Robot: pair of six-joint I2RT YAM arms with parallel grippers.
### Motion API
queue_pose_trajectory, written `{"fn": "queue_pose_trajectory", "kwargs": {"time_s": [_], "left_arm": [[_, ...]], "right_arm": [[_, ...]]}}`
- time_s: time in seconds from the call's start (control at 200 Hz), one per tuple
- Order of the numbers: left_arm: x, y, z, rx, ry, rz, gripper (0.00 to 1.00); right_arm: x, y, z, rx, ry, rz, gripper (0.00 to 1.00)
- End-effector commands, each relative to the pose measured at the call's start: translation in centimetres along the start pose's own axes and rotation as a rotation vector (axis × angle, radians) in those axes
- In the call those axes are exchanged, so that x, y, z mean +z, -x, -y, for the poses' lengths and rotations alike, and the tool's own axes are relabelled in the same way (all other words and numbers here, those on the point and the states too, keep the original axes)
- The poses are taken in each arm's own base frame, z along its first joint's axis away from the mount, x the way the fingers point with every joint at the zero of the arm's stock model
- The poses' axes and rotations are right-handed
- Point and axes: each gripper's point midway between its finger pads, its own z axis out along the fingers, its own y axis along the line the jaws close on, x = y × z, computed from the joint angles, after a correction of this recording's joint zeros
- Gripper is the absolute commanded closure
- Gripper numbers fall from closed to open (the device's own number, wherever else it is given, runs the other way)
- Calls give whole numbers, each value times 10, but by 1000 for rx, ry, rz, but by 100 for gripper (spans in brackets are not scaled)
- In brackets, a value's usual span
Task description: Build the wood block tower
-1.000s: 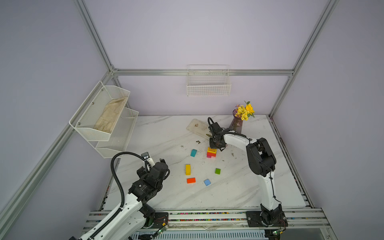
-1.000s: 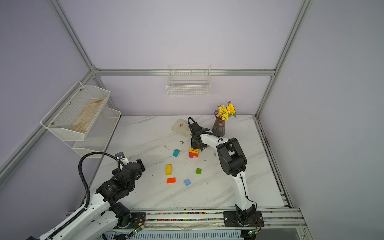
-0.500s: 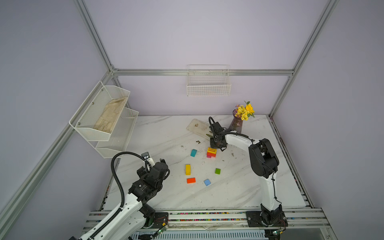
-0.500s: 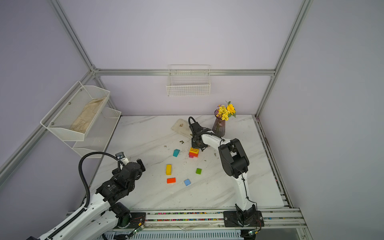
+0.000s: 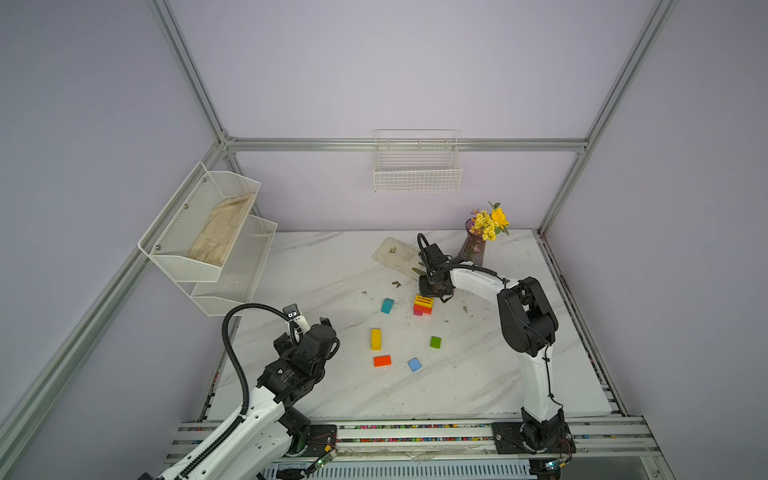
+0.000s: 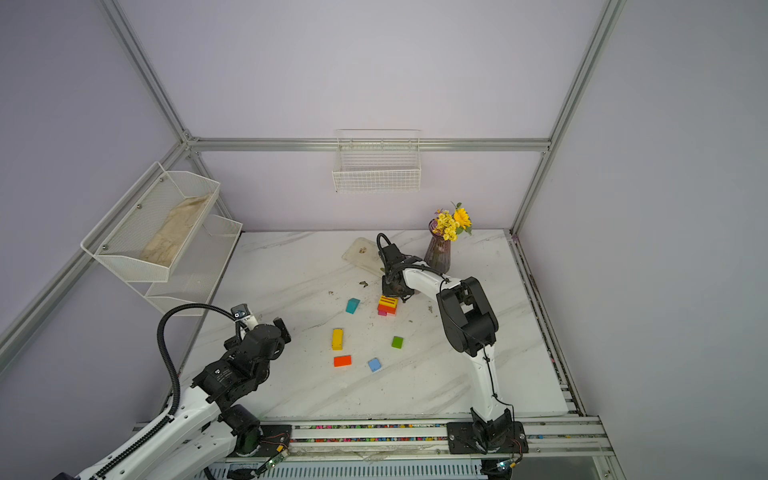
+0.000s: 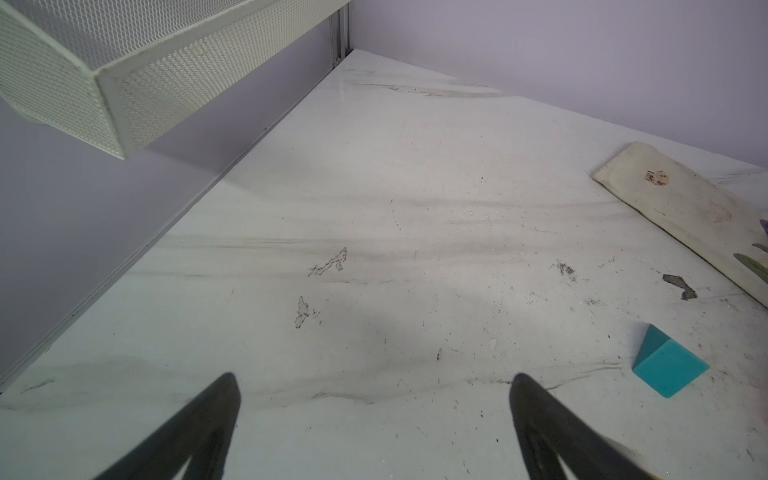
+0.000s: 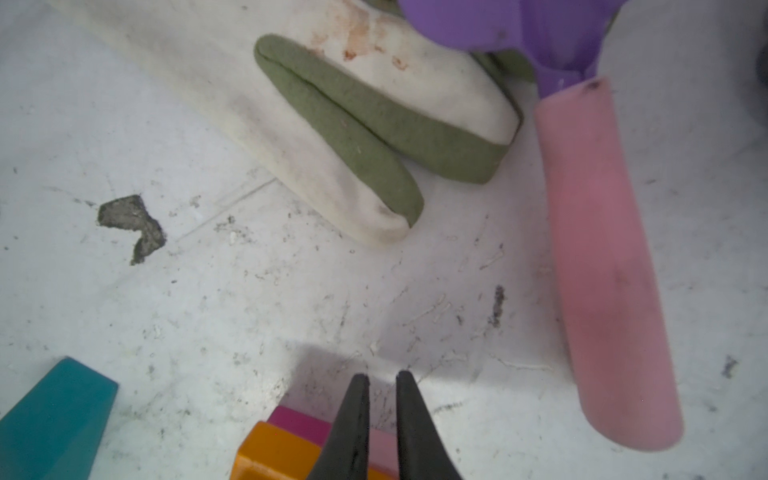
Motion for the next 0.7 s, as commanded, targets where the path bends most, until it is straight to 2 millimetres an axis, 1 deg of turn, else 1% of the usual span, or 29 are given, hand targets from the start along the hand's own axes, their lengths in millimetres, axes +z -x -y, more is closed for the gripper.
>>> {"fn": "queue_pose_trajectory", "kwargs": {"time_s": [0.0, 0.21, 0.69], "left_arm": [[2, -3, -2, -2, 5, 14, 0], [2, -3, -2, -3, 5, 14, 0], [2, -3, -2, -3, 4, 14, 0]], "right_arm": [[-6, 6, -1, -8, 14, 12, 82], [-6, 3, -7, -18, 42, 6, 82], [-9, 2, -8, -19, 53, 3, 82]]}}
